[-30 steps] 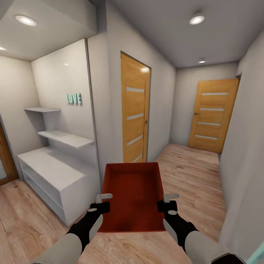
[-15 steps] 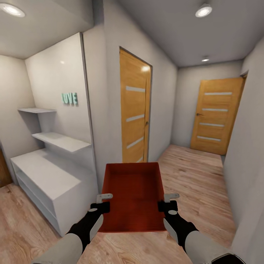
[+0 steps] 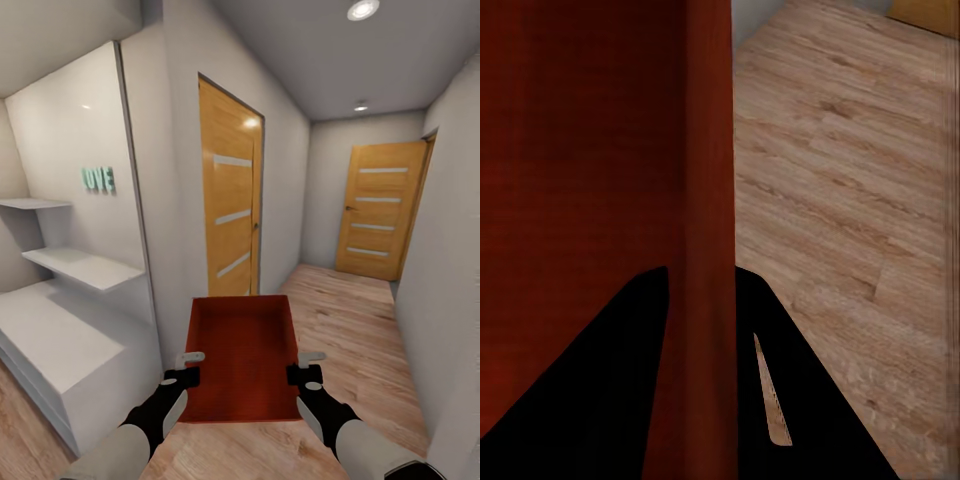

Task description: Move the two storage containers from the living room to the garage. In the garage, place one container on the floor and stack the other container on top of it (either order is fine).

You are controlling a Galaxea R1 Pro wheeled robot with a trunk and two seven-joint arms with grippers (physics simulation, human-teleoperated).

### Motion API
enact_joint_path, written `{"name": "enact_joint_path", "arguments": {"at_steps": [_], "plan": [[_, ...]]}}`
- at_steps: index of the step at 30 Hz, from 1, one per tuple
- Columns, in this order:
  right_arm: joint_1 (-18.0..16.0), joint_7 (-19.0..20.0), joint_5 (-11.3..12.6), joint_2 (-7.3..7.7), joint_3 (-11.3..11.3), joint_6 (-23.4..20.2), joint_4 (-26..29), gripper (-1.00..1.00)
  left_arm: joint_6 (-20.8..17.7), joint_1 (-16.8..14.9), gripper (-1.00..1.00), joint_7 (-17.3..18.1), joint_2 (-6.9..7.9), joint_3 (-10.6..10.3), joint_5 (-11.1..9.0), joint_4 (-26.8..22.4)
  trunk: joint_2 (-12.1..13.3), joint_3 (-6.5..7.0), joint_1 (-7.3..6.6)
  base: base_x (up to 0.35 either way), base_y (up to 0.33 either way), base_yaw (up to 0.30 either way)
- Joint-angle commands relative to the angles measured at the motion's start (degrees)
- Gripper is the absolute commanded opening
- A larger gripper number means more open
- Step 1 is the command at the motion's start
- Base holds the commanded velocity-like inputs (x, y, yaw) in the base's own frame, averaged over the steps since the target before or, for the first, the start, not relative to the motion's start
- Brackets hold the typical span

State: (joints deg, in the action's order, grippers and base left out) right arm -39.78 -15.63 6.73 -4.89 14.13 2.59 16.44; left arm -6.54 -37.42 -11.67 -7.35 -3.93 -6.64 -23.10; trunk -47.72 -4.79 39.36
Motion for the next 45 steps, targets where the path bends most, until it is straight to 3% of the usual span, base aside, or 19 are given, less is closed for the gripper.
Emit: {"name": "enact_joint_path", "arguments": {"at_steps": [1, 19, 45], "plan": [[-0.12, -0.05, 0.47, 0.04, -0.98, 0.31, 0.0, -1.0, -0.41, 0.03, -1.0, -0.73, 0.67, -0.03, 0.22, -0.19, -0.07, -0.09, 0.05, 0.322, 0.0, -0.275], [-0.12, -0.1, 0.47, 0.06, -1.04, 0.31, 0.0, -1.0, -0.41, 0.0, -1.0, -0.73, 0.76, 0.06, 0.22, -0.19, -0.07, -0.09, 0.05, 0.322, 0.0, -0.278], [-0.12, -0.09, 0.56, 0.06, -1.04, 0.5, 0.0, -1.0, -0.41, -0.01, -1.0, -0.81, 0.76, 0.05, 0.22, -0.19, -0.07, -0.09, 0.05, 0.322, 0.0, -0.012]]}}
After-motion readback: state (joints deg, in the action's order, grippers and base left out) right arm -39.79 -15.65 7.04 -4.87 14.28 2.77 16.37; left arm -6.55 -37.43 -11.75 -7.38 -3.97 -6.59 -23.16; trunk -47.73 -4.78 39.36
